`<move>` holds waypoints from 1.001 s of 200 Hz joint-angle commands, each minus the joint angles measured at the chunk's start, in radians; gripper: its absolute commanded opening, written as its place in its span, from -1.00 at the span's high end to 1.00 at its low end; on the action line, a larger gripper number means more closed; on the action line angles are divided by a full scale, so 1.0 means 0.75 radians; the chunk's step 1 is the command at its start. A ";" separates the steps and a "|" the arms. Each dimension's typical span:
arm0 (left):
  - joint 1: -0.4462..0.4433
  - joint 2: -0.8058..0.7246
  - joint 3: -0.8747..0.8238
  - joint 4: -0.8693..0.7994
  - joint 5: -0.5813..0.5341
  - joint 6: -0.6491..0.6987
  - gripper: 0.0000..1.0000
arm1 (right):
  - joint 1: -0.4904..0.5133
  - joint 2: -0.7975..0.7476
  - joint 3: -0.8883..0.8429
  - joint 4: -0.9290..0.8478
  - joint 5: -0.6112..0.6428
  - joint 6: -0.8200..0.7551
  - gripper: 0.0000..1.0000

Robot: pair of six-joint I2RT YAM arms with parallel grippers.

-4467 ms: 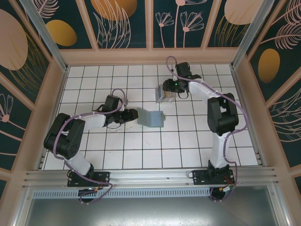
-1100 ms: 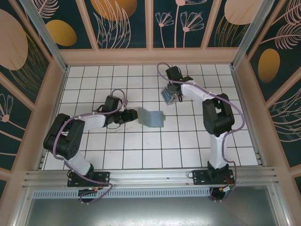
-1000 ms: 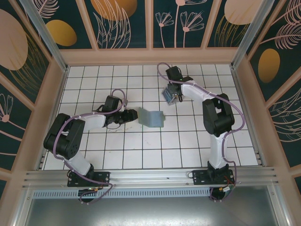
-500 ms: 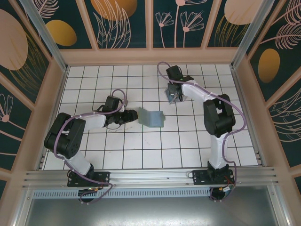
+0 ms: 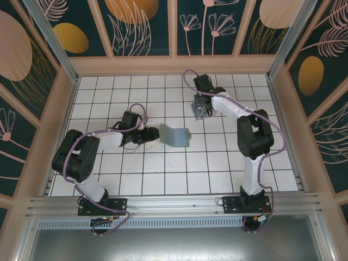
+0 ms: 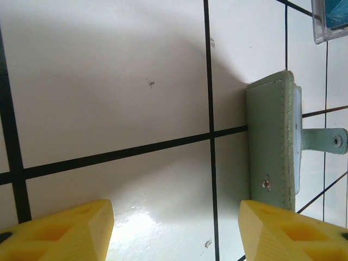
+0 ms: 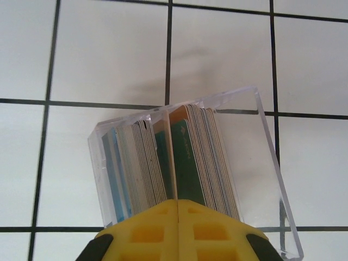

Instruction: Put the credit cards into the card holder

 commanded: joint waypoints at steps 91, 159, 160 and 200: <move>0.007 0.023 0.089 -0.057 0.001 0.042 -0.26 | 0.053 -0.537 -0.361 0.137 -0.344 0.212 1.00; 0.007 0.079 0.094 -0.045 0.006 0.037 -0.26 | 0.067 -0.647 -0.831 0.494 -1.022 0.734 1.00; 0.007 0.078 0.093 -0.046 0.005 0.038 -0.26 | 0.066 -0.646 -0.834 0.499 -1.029 0.740 1.00; 0.007 0.083 0.085 -0.030 0.003 0.034 -0.26 | 0.069 -0.571 -0.910 0.639 -1.176 0.821 1.00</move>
